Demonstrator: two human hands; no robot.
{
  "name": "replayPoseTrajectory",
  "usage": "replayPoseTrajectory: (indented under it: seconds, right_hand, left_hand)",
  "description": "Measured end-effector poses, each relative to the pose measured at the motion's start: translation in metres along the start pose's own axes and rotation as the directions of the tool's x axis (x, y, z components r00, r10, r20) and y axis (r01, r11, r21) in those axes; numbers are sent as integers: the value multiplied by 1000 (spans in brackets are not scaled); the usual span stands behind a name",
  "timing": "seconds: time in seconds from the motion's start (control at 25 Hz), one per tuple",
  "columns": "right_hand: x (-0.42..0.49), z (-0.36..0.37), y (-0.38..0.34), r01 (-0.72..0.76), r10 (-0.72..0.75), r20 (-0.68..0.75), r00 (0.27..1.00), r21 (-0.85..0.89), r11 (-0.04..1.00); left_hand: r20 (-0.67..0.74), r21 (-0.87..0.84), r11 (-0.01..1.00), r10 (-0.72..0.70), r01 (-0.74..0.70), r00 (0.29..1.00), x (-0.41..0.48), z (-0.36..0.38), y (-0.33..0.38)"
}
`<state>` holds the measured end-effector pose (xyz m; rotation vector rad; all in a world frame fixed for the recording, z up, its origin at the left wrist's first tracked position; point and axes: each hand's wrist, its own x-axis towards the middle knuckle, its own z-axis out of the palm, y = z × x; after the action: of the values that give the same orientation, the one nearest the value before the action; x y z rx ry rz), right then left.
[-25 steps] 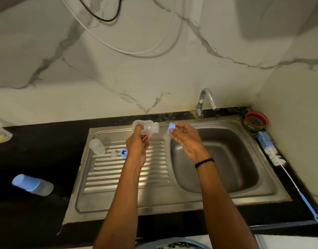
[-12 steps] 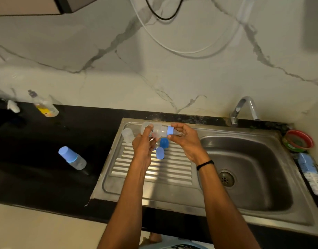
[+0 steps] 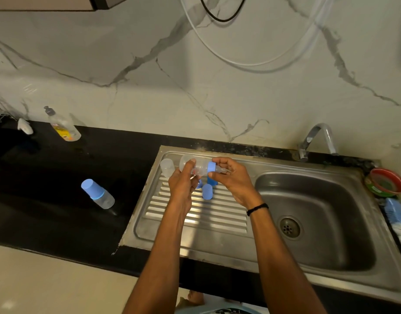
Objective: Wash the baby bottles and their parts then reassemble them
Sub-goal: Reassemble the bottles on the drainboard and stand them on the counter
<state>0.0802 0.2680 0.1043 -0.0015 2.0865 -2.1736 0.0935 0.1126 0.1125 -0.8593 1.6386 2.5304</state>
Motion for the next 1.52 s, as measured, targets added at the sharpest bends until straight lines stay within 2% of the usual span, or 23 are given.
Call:
replayPoseTrajectory:
  seconds: [0.12, 0.24, 0.32, 0.4, 0.48, 0.64, 0.84, 0.96, 1.04, 1.12, 1.2, 1.36, 1.44, 1.52]
  right_hand:
    - [-1, 2, -3, -99, 99, -2, 995, 66, 993]
    - [0, -4, -1, -146, 141, 74, 987, 55, 988]
    - [1, -7, 1, -91, 85, 118, 989, 48, 995]
    - [3, -7, 2, -30, 30, 69, 997, -7, 1000]
    - [5, -5, 0, -13, 14, 31, 999, -36, 999]
    - [11, -7, 7, 16, -13, 76, 997, -49, 999]
    - [14, -6, 10, -53, 52, 98, 994, 7, 999]
    - [13, -5, 5, -138, 143, 94, 985, -57, 989]
    - [14, -5, 5, -153, 165, 145, 976, -89, 984]
    - [16, -4, 7, -98, 111, 173, 979, -84, 992]
    - [18, -2, 7, -38, 59, 143, 988, -147, 988]
    - [14, 3, 3, -145, 151, 61, 987, -104, 984]
    - [13, 2, 2, -130, 141, 111, 984, -101, 986]
    - [14, 1, 3, -85, 97, 172, 980, -74, 994]
  left_hand:
    - [30, -1, 1000, 1, -1, 1000, 3, -3, -1]
    - [25, -22, 1000, 7, -7, 1000, 6, -4, -4]
    - [32, -40, 999, 4, -2, 999, 9, -4, -5]
    - [24, -22, 1000, -9, 9, 1000, 11, -4, -6]
    - [7, 11, 1000, -15, 15, 1000, 12, -3, -6]
    - [37, 49, 999, -3, 1, 999, 19, -9, -3]
    - [94, 52, 998, 20, -25, 995, 22, -14, -2]
    - [172, 62, 998, 4, -15, 985, 22, -18, 3]
    - [212, 59, 998, -35, 23, 977, 22, -21, 4]
    - [205, 58, 996, -82, 72, 975, 19, -20, 7]
    - [186, 71, 996, -68, 56, 980, 19, -20, 8]
    - [332, 47, 999, -29, 14, 943, 25, -32, 11]
    - [361, 58, 997, -63, 45, 931, 27, -36, 13]
    - [319, 110, 991, -110, 79, 941, 21, -35, 17]
